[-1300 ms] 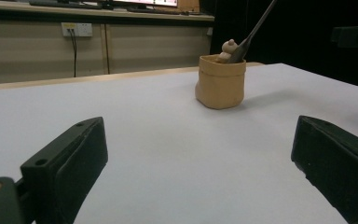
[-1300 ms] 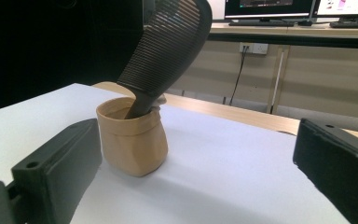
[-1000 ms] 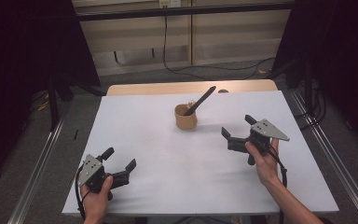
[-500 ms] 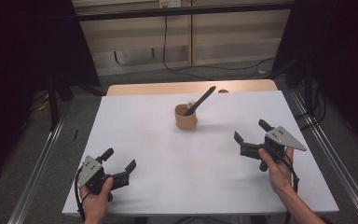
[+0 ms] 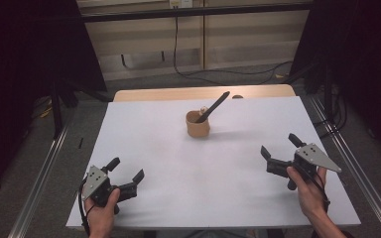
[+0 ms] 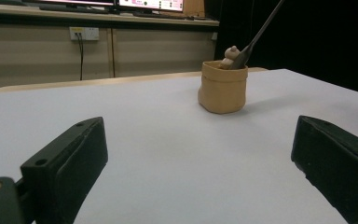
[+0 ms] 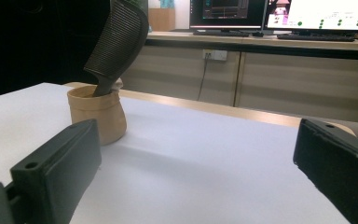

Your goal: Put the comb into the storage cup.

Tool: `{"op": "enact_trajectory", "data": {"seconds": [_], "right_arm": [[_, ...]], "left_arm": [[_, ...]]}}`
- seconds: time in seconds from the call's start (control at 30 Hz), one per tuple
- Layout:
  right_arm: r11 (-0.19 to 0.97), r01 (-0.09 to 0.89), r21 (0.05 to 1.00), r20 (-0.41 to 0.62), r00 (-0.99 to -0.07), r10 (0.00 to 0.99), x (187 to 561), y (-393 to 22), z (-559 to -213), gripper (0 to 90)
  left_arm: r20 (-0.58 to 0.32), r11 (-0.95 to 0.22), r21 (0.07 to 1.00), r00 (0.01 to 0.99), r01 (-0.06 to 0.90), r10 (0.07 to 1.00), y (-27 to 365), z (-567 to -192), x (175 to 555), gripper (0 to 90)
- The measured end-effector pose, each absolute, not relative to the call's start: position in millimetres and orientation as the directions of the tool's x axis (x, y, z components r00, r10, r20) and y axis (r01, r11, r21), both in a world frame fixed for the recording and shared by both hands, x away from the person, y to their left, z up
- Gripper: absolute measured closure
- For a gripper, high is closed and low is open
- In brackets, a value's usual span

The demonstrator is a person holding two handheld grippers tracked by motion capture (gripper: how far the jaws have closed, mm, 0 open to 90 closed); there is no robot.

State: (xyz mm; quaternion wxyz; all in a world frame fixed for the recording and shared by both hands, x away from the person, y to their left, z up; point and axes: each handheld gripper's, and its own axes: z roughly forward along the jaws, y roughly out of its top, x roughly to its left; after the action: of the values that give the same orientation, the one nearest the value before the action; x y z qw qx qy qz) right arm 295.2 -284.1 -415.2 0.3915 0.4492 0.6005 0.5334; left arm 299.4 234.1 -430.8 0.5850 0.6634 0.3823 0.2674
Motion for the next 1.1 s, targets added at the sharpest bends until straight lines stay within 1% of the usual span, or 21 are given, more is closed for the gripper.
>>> {"op": "enact_trajectory", "data": {"seconds": [0.17, 0.7, 0.87, 1.1], "right_arm": [[0.039, 0.124, 0.991, 0.0, -0.3, 0.954, 286, -289, -417, 0.0], [0.064, 0.128, 0.99, -0.024, -0.29, 0.957, 259, -300, -429, 0.0], [0.07, 0.126, 0.99, -0.028, -0.304, 0.952, 253, -302, -430, 0.0], [0.107, 0.123, 0.987, -0.064, -0.311, 0.948, 251, -302, -434, 0.0]], "left_arm": [[-0.093, -0.023, 0.98, 0.563, 0.196, 0.821, 234, -431, 298, 3.7], [-0.097, -0.022, 0.979, 0.554, 0.205, 0.827, 236, -432, 296, 3.7], [-0.098, -0.021, 0.979, 0.555, 0.205, 0.826, 236, -431, 297, 3.6], [-0.1, -0.017, 0.979, 0.55, 0.203, 0.829, 235, -432, 296, 3.5]]}}
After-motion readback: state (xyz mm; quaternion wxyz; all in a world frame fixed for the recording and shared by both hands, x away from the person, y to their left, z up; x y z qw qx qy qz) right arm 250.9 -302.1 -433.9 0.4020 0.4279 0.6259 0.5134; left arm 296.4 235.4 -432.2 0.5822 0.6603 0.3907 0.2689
